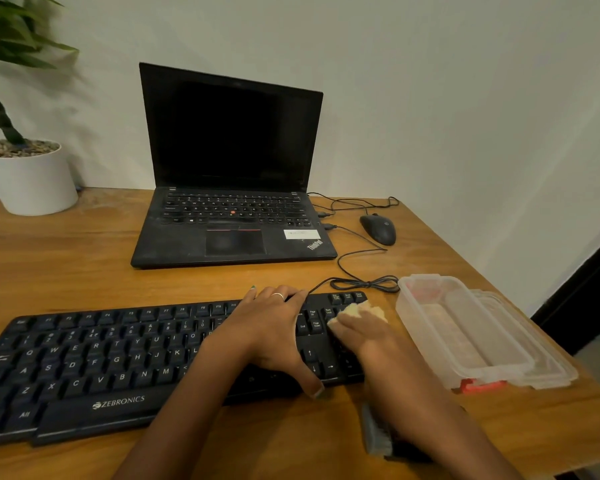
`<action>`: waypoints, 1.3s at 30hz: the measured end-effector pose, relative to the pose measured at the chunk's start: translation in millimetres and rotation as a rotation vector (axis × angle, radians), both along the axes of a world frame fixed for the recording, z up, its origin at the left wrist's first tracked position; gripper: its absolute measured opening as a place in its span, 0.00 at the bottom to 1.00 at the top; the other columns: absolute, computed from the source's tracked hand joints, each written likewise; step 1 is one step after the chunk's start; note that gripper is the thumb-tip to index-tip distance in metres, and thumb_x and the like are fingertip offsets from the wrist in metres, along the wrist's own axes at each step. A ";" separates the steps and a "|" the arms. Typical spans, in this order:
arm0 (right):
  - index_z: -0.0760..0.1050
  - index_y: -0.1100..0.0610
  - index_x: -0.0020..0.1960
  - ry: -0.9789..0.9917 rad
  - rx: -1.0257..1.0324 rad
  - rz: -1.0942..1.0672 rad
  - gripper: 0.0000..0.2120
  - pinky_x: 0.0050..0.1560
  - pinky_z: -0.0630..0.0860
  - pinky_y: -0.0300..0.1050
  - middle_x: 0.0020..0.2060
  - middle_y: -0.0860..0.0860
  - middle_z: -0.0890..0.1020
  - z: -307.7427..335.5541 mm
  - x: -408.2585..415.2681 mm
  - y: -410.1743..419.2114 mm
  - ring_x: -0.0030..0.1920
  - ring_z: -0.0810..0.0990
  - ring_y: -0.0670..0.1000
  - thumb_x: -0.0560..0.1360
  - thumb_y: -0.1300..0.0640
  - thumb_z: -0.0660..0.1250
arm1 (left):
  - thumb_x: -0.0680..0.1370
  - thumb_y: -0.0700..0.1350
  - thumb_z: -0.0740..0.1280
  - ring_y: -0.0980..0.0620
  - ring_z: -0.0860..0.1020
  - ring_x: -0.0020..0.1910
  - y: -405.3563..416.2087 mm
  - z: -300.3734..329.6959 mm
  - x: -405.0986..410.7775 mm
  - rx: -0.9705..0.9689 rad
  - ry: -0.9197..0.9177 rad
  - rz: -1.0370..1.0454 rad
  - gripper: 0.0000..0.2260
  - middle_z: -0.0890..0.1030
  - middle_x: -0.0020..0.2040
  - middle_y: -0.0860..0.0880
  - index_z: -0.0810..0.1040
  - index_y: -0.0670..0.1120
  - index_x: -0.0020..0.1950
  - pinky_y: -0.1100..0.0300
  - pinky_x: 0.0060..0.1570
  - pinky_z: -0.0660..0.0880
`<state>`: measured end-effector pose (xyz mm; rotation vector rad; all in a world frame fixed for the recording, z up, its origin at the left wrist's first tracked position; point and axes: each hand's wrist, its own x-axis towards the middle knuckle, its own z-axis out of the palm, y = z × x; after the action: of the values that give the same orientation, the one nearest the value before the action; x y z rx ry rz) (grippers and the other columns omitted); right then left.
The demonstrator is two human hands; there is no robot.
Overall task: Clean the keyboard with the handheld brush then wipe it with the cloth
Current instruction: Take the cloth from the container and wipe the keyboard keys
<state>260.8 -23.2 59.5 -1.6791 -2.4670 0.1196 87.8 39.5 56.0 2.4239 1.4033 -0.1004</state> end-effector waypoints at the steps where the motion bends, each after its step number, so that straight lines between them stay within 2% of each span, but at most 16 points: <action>1: 0.56 0.53 0.76 -0.047 -0.029 0.075 0.32 0.72 0.55 0.43 0.75 0.47 0.56 -5.7 -4.4 -4.7 0.75 0.52 0.49 0.76 0.58 0.66 | 0.60 0.70 0.74 0.50 0.53 0.74 0.0 -0.3 0.2 0.005 0.001 -0.005 0.59 0.52 0.77 0.53 0.44 0.50 0.79 0.49 0.75 0.49; 4: 0.75 0.56 0.64 0.060 -0.030 0.122 0.31 0.63 0.67 0.40 0.63 0.51 0.77 -11.4 16.8 -1.9 0.65 0.74 0.53 0.61 0.65 0.74 | 0.60 0.70 0.74 0.49 0.52 0.75 0.6 -0.7 0.4 -0.002 -0.002 -0.006 0.59 0.51 0.78 0.53 0.44 0.50 0.79 0.48 0.75 0.49; 8: 0.62 0.47 0.73 0.090 0.068 -0.122 0.27 0.70 0.58 0.40 0.71 0.43 0.63 7.4 19.1 -13.5 0.72 0.60 0.47 0.76 0.57 0.66 | 0.60 0.69 0.74 0.49 0.50 0.75 -0.1 -0.4 -0.9 -0.015 -0.009 0.003 0.59 0.50 0.78 0.53 0.43 0.51 0.79 0.48 0.75 0.48; 10: 0.67 0.51 0.69 -0.055 0.041 -0.063 0.34 0.66 0.68 0.47 0.67 0.47 0.71 6.6 2.5 -17.2 0.68 0.70 0.52 0.67 0.55 0.77 | 0.60 0.69 0.74 0.49 0.51 0.75 -0.5 -1.1 -0.7 -0.012 -0.006 0.002 0.59 0.50 0.78 0.53 0.43 0.51 0.79 0.48 0.75 0.49; 11: 0.70 0.51 0.65 -0.043 0.046 0.012 0.39 0.52 0.78 0.46 0.60 0.48 0.78 3.0 -3.7 -17.5 0.61 0.77 0.54 0.57 0.51 0.82 | 0.60 0.70 0.74 0.49 0.51 0.75 -0.3 -1.4 -0.5 -0.007 -0.003 0.001 0.59 0.50 0.78 0.53 0.43 0.51 0.79 0.48 0.75 0.49; 12: 0.69 0.49 0.63 -0.077 0.035 0.050 0.42 0.55 0.77 0.42 0.58 0.46 0.80 -0.9 -4.9 -18.1 0.58 0.80 0.53 0.53 0.47 0.82 | 0.60 0.70 0.74 0.49 0.51 0.75 -0.2 -1.6 -0.2 -0.005 -0.001 0.000 0.59 0.50 0.78 0.53 0.43 0.51 0.79 0.48 0.75 0.49; 13: 0.65 0.45 0.66 -0.070 -0.027 0.031 0.39 0.59 0.72 0.37 0.62 0.43 0.76 -4.7 -0.6 -15.5 0.63 0.76 0.50 0.60 0.47 0.79 | 0.60 0.70 0.74 0.49 0.50 0.75 0.0 -1.4 0.0 -0.007 -0.002 -0.001 0.59 0.49 0.78 0.53 0.43 0.51 0.79 0.48 0.75 0.48; 14: 0.59 0.42 0.70 -0.060 -0.016 -0.027 0.36 0.71 0.55 0.36 0.69 0.41 0.68 -4.1 6.2 -13.3 0.70 0.67 0.48 0.69 0.53 0.73 | 0.61 0.69 0.74 0.49 0.50 0.75 0.1 -1.3 -0.1 -0.010 -0.005 -0.002 0.59 0.49 0.78 0.53 0.43 0.51 0.79 0.48 0.75 0.48; 15: 0.56 0.41 0.72 0.003 -0.036 -0.130 0.32 0.72 0.54 0.40 0.72 0.39 0.61 -3.0 16.9 -12.5 0.73 0.59 0.46 0.74 0.56 0.68 | 0.61 0.69 0.74 0.49 0.49 0.76 0.1 -0.9 -0.3 -0.013 -0.008 -0.003 0.59 0.49 0.78 0.52 0.43 0.51 0.79 0.48 0.75 0.47; 17: 0.58 0.42 0.73 0.019 0.031 -0.213 0.29 0.71 0.56 0.41 0.73 0.39 0.58 2.4 28.0 -13.7 0.73 0.56 0.44 0.77 0.59 0.64 | 0.61 0.69 0.74 0.49 0.50 0.75 0.2 -0.4 -0.7 -0.016 -0.008 -0.004 0.59 0.49 0.78 0.52 0.43 0.51 0.79 0.48 0.75 0.47; 22: 0.59 0.48 0.74 0.036 -0.056 -0.036 0.24 0.72 0.48 0.37 0.73 0.40 0.59 -3.0 -1.9 -26.1 0.73 0.54 0.43 0.80 0.57 0.59 | 0.61 0.69 0.74 0.50 0.52 0.74 0.1 -0.5 0.2 0.002 0.003 -0.011 0.58 0.50 0.78 0.53 0.43 0.50 0.79 0.49 0.75 0.48; 24: 0.62 0.48 0.73 0.064 -0.054 -0.005 0.26 0.72 0.50 0.37 0.73 0.43 0.62 -8.7 6.8 -22.6 0.73 0.57 0.43 0.77 0.62 0.61 | 0.61 0.69 0.74 0.50 0.51 0.75 -0.4 -0.2 0.1 -0.003 -0.001 -0.009 0.58 0.50 0.78 0.53 0.43 0.50 0.79 0.49 0.75 0.48; 27: 0.61 0.43 0.72 -0.044 -0.054 -0.236 0.27 0.72 0.54 0.41 0.74 0.41 0.58 3.0 22.5 -17.5 0.73 0.56 0.44 0.77 0.60 0.62 | 0.61 0.69 0.74 0.49 0.50 0.75 -0.7 0.2 -1.0 -0.014 -0.006 -0.006 0.58 0.49 0.78 0.52 0.43 0.50 0.79 0.48 0.75 0.47; 31: 0.58 0.48 0.75 0.019 -0.090 -0.109 0.28 0.73 0.52 0.45 0.75 0.45 0.55 -2.1 2.8 -28.0 0.75 0.51 0.49 0.78 0.61 0.61 | 0.62 0.69 0.73 0.49 0.50 0.75 -0.2 -0.8 -0.3 -0.002 0.009 -0.007 0.59 0.48 0.78 0.53 0.42 0.50 0.79 0.48 0.75 0.47; 35: 0.72 0.50 0.67 0.132 0.022 -0.063 0.25 0.70 0.62 0.42 0.68 0.45 0.70 -6.7 16.3 -27.6 0.70 0.66 0.52 0.72 0.67 0.64 | 0.62 0.69 0.73 0.49 0.49 0.76 -0.9 -0.1 -0.1 -0.003 0.013 -0.012 0.58 0.48 0.78 0.52 0.42 0.50 0.79 0.48 0.75 0.47; 39: 0.63 0.46 0.72 0.141 0.015 -0.225 0.20 0.70 0.57 0.39 0.72 0.43 0.61 -1.9 18.3 -20.8 0.72 0.58 0.47 0.80 0.55 0.57 | 0.63 0.69 0.73 0.49 0.48 0.76 -0.9 -0.1 0.0 0.002 0.009 -0.010 0.58 0.47 0.79 0.52 0.41 0.50 0.79 0.47 0.75 0.44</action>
<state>279.1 -44.0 57.6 -1.8588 -2.1578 0.1857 87.8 38.6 56.0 2.4355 1.3955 -0.1132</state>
